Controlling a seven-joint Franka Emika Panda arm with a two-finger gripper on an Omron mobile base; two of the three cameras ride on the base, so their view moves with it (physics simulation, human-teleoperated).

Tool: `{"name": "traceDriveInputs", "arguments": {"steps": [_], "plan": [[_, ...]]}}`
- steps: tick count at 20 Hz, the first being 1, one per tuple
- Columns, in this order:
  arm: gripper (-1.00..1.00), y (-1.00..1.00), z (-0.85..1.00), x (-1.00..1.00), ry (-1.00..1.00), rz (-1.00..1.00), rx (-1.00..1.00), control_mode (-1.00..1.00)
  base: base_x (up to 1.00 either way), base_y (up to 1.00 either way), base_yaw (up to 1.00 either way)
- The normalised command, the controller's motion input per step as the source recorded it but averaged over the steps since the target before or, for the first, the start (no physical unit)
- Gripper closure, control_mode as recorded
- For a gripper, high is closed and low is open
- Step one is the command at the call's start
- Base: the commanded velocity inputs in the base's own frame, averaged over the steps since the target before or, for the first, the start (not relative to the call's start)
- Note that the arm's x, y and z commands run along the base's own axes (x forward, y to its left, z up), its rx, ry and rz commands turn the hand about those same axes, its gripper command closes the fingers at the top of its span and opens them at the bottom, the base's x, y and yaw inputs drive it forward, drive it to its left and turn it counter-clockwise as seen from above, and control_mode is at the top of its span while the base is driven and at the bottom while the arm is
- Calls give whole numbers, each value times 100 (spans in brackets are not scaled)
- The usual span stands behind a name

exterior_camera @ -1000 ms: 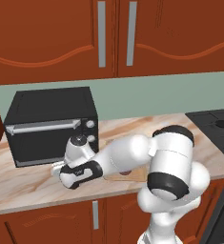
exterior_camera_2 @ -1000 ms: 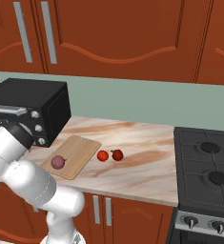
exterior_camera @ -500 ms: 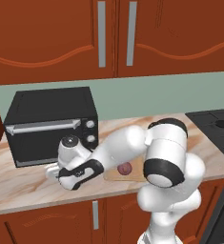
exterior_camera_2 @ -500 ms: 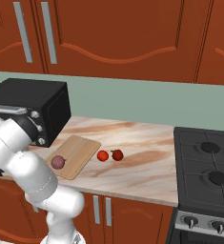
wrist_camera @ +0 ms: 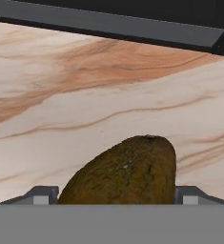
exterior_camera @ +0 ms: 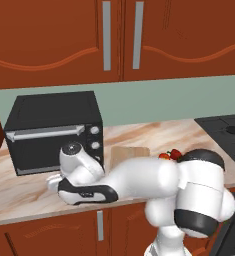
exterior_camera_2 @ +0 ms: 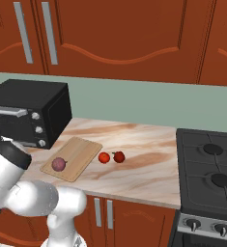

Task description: Place the avocado, onion, tomato, and bell pepper on the cutting board.

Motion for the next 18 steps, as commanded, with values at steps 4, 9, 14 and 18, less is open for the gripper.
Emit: {"name": "traceDriveInputs", "arguments": {"steps": [4,9,14,18], "plan": [[100,-45,46,-63,0,-1,0,-100,0,0,0],[100,-56,62,-56,0,0,0,-100,0,0,0],[100,-66,76,-51,-2,0,0,-100,0,0,0],[100,-70,75,-38,-5,0,0,-100,0,0,0]]}}
